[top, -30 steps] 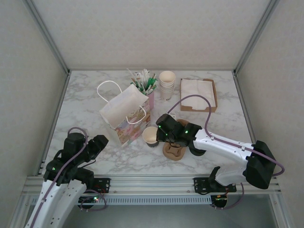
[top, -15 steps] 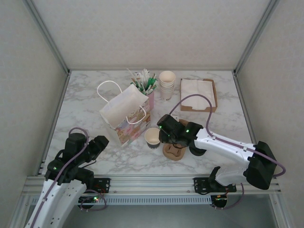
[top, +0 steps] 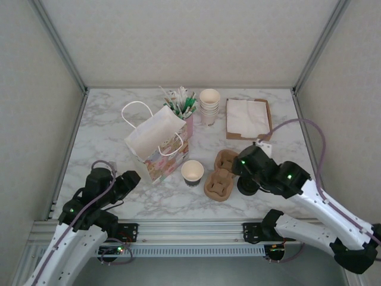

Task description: Pack the takeout coffee

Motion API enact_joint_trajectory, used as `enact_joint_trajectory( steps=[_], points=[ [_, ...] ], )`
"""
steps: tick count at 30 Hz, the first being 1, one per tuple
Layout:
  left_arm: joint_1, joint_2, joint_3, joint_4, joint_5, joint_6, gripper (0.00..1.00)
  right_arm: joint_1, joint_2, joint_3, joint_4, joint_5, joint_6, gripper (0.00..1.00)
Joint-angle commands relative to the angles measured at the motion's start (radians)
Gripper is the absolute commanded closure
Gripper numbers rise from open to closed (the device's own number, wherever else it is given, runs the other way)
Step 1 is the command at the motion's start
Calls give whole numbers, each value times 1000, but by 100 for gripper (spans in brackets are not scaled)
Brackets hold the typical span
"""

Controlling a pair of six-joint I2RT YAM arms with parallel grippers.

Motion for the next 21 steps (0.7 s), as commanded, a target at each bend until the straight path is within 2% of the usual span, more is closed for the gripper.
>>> enact_joint_trajectory(
  steps=[1,8,12,17,21],
  points=[
    [-42,18,21,6,-78,20,40,-98,-22,-78,-59,-43,4,11],
    [-65,-28,-18,66,-70,-37,40,-328,-40,-227,91,-295,-95,14],
    [-79,-35,-17,59,-86,-34,39,-409,-24,-288,150,-387,-124,15],
    [-89,-35,-18,65,-93,-44,38,-427,-1,-333,208,-433,-132,15],
    [-90,-30,-15,63,-102,-49,38,-429,27,-346,212,-412,-142,15]
  ],
)
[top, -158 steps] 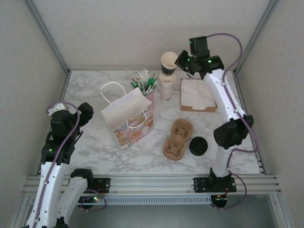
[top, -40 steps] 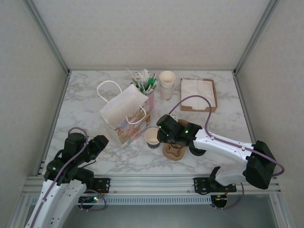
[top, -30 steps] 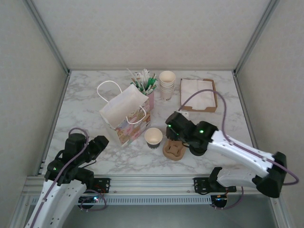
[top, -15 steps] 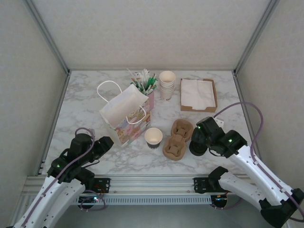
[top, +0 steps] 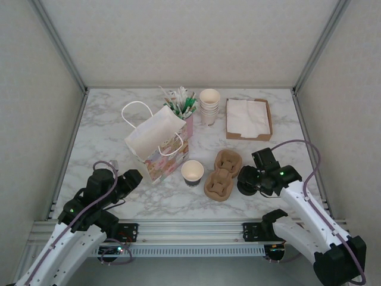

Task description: Pack the takeout coffee

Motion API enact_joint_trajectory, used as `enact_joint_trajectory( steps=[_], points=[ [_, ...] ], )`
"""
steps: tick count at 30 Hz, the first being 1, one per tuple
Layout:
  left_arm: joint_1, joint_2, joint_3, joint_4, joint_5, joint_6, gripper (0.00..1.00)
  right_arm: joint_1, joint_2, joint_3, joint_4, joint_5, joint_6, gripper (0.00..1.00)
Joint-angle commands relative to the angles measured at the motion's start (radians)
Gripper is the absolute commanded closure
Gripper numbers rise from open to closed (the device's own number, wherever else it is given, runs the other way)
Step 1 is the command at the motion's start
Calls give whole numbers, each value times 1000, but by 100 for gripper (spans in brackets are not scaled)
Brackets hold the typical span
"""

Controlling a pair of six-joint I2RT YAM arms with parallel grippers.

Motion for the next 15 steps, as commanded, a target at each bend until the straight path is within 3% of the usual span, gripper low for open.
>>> enact_joint_trajectory(
  steps=[1,15],
  points=[
    [-11,-4,-9,14,-27,-22,38,-7,17,-12,20,3,-27,15],
    [-18,4,-7,12,-46,-37,38,-8,48,-30,31,36,-40,17]
  ],
)
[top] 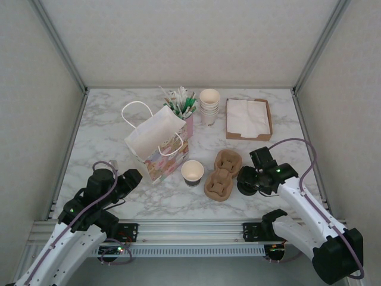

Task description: Pack the takeout coffee

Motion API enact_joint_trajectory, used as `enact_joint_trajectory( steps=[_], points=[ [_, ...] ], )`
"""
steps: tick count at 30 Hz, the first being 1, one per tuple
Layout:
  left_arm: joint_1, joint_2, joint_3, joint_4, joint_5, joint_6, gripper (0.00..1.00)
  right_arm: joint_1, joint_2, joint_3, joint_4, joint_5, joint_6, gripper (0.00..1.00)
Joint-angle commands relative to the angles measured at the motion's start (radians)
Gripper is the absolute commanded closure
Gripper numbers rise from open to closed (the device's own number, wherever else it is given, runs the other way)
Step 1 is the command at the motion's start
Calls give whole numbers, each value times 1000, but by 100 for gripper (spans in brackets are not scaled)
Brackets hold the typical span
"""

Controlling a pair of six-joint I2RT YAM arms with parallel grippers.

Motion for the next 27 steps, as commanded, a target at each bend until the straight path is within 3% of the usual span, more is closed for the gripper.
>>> enact_joint_trajectory(
  steps=[1,27],
  points=[
    [-13,4,-8,12,-32,-20,38,-6,0,-26,11,19,-13,17],
    [-54,41,-19,33,-63,-32,37,-6,75,-36,55,7,-16,19]
  ],
)
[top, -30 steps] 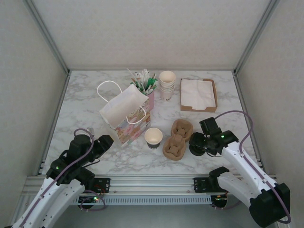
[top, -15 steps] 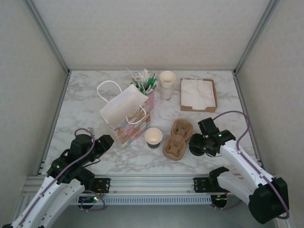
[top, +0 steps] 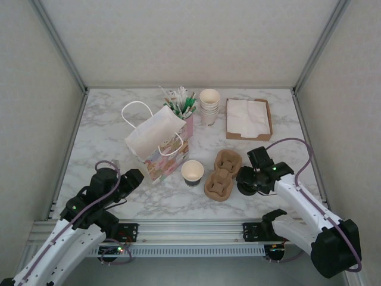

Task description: Pack the takeout coffee

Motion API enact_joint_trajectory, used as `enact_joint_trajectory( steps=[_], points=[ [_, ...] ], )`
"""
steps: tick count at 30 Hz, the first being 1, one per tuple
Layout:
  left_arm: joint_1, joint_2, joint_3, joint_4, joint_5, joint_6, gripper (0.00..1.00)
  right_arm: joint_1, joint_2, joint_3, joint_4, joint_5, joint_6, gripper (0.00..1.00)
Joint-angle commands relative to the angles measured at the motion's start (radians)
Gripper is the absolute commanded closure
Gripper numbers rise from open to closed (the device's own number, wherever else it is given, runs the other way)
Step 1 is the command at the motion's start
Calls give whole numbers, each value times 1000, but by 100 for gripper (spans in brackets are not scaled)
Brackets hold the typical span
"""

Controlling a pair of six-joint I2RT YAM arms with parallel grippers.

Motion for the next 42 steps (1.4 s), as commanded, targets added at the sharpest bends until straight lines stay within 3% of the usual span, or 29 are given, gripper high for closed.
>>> enact_joint_trajectory(
  steps=[1,6,30,34,42],
  points=[
    [-15,3,-13,16,-27,-24,38,-6,9,-5,-10,6,-15,20],
    [-23,7,-13,18,-36,-29,38,-5,0,4,-24,5,-13,26],
    [-39,21,-8,14,-77,-19,37,14,-62,230,-225,-35,-55,30],
    [-38,22,-9,13,-88,-15,37,93,-15,337,-273,-22,-96,30],
    [-38,21,2,0,-96,-6,37,408,173,522,-272,-6,-122,30]
  ],
)
